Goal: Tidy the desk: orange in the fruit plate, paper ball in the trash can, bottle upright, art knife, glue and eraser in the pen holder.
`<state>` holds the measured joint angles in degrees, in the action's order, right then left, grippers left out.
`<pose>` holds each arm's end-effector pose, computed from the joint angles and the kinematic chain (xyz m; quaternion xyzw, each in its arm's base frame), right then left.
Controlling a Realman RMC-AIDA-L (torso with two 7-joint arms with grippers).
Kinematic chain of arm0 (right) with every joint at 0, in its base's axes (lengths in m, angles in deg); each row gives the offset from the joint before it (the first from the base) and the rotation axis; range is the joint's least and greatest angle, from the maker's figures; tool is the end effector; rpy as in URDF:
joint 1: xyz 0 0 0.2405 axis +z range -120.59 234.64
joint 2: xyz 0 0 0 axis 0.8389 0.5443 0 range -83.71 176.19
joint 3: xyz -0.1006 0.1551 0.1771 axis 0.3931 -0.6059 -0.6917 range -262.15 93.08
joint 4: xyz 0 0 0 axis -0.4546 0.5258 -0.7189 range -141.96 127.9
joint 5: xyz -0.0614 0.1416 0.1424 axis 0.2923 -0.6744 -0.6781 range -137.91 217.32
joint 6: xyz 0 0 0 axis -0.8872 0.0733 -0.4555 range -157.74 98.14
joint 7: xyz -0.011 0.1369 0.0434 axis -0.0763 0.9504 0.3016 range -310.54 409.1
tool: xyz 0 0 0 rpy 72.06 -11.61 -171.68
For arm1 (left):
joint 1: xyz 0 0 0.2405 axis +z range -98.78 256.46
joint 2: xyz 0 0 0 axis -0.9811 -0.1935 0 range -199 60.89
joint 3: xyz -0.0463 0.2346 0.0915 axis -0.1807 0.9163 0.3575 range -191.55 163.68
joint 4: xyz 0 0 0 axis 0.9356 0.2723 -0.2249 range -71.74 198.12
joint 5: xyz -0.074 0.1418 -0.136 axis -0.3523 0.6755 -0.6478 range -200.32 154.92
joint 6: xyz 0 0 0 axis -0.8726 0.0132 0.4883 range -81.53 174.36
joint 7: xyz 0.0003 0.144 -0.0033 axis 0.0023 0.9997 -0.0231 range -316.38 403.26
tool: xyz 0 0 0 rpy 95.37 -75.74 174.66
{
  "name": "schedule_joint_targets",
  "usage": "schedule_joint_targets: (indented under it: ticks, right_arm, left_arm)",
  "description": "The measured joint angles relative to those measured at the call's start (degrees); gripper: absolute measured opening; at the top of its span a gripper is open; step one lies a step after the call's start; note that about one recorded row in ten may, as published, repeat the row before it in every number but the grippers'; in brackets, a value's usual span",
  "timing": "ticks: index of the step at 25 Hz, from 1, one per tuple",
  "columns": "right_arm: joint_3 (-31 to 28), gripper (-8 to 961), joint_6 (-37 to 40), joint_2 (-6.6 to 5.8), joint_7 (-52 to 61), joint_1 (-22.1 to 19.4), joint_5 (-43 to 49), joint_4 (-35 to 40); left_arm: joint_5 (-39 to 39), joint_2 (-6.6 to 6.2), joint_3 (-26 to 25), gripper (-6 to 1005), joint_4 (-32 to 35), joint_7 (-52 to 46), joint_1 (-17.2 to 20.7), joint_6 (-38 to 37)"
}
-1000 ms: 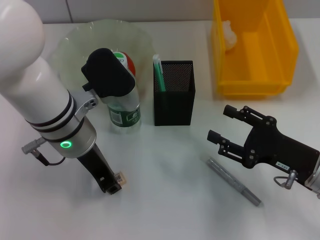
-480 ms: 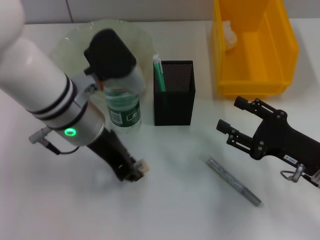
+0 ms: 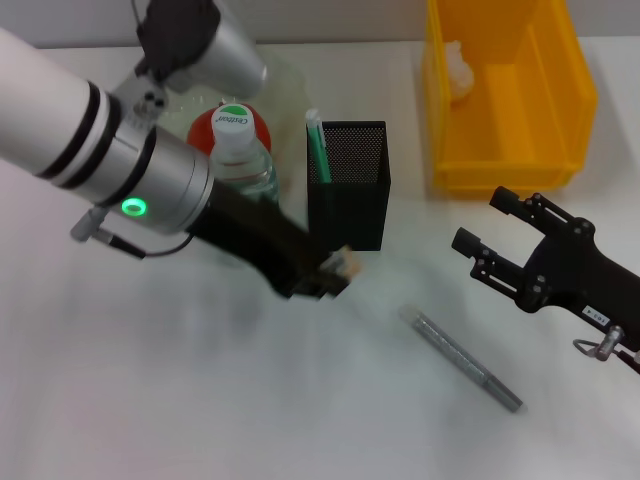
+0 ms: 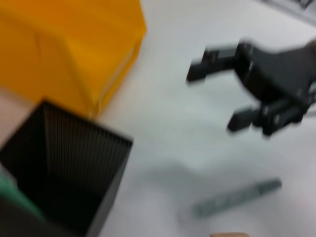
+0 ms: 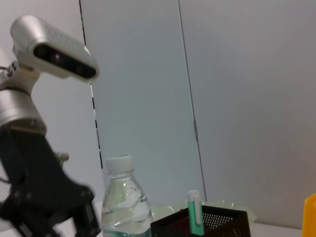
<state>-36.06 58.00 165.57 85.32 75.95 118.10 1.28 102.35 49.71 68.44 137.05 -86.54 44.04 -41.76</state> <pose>0.3081 0.2518 -0.0448 -0.8539 0.1828 0.3764 0.3094 -0.1353 0.3341 -0.0307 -0.9792 -0.1974 0.0390 0.0268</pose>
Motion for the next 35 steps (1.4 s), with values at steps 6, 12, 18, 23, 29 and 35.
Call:
schedule_joint_targets:
  ticks: [6,12,18,23,29,35]
  right_arm:
    - [0.01,729,0.00,0.04,0.00,-0.02,0.00,-0.86]
    - [0.04,729,0.00,0.09,1.26,0.10,0.00,-1.94]
    - [0.03,729,0.09,0.09,1.48,0.10,0.00,-2.61]
    - [0.05,728,0.50,0.18,1.49,0.21,0.00,-3.26]
    - [0.39,728,0.59,0.20,1.50,0.24,0.00,-3.55]
    - [0.50,728,0.63,0.23,1.50,0.28,0.00,-4.02]
  left_arm:
    - [-4.58,0.12,0.06,283,-0.24,5.16,0.13,5.64]
    - [-4.98,0.19,4.23,283,-0.54,7.36,0.59,15.46]
    - [-5.07,0.08,3.96,283,1.10,7.79,1.76,17.01]
    - [-5.12,-0.04,3.88,283,6.54,7.72,4.77,16.57]
    - [-4.52,0.01,3.84,283,8.50,7.35,6.22,17.40]
    - [-4.42,-0.07,3.84,283,8.16,7.75,6.04,18.54]
